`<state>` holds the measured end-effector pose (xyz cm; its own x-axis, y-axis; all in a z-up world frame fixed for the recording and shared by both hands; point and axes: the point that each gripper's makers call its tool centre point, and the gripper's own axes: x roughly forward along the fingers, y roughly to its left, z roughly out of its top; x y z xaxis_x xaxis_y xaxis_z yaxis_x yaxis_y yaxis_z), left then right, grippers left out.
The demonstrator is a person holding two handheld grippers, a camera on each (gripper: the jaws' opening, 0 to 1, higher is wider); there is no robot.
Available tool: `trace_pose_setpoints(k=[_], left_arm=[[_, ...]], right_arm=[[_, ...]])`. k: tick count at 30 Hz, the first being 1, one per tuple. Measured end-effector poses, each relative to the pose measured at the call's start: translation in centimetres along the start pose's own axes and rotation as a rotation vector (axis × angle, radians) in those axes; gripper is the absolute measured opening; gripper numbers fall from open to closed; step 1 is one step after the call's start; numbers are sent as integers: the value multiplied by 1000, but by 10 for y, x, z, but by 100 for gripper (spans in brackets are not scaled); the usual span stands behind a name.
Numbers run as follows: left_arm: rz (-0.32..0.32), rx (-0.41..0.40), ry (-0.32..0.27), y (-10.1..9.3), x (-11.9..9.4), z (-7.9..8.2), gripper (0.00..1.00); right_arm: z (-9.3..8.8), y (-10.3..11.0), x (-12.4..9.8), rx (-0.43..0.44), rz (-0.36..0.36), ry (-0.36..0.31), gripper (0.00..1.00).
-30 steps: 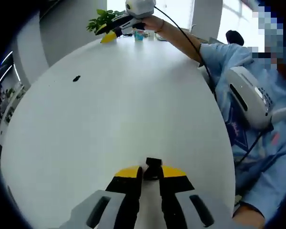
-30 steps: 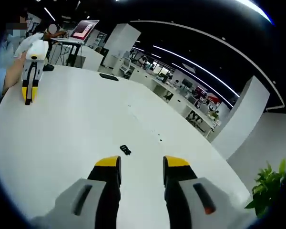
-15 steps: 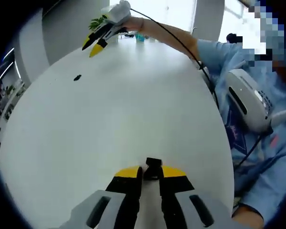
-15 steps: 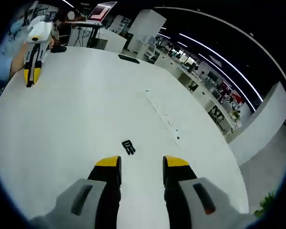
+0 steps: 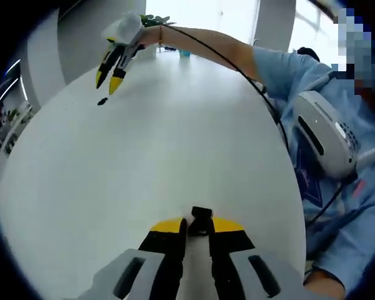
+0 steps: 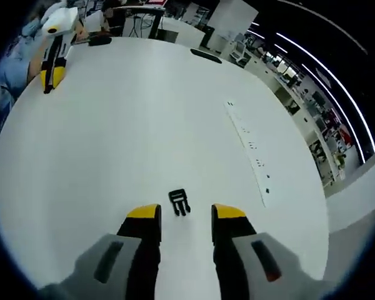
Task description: Snap the two parts of the plastic buckle together until the buckle closes and remains connected.
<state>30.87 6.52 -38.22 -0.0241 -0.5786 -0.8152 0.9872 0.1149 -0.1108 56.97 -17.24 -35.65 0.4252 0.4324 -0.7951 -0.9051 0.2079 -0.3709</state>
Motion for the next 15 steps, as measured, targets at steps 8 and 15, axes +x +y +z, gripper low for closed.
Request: trace_pose_setpoints(k=[8, 15], left_arm=[[-6, -5, -6, 0, 0, 0, 13], [-10, -8, -10, -1, 1, 0, 13]], right_arm=[[3, 2, 17, 18, 95, 26, 26], [0, 9, 24, 97, 177, 24, 21]])
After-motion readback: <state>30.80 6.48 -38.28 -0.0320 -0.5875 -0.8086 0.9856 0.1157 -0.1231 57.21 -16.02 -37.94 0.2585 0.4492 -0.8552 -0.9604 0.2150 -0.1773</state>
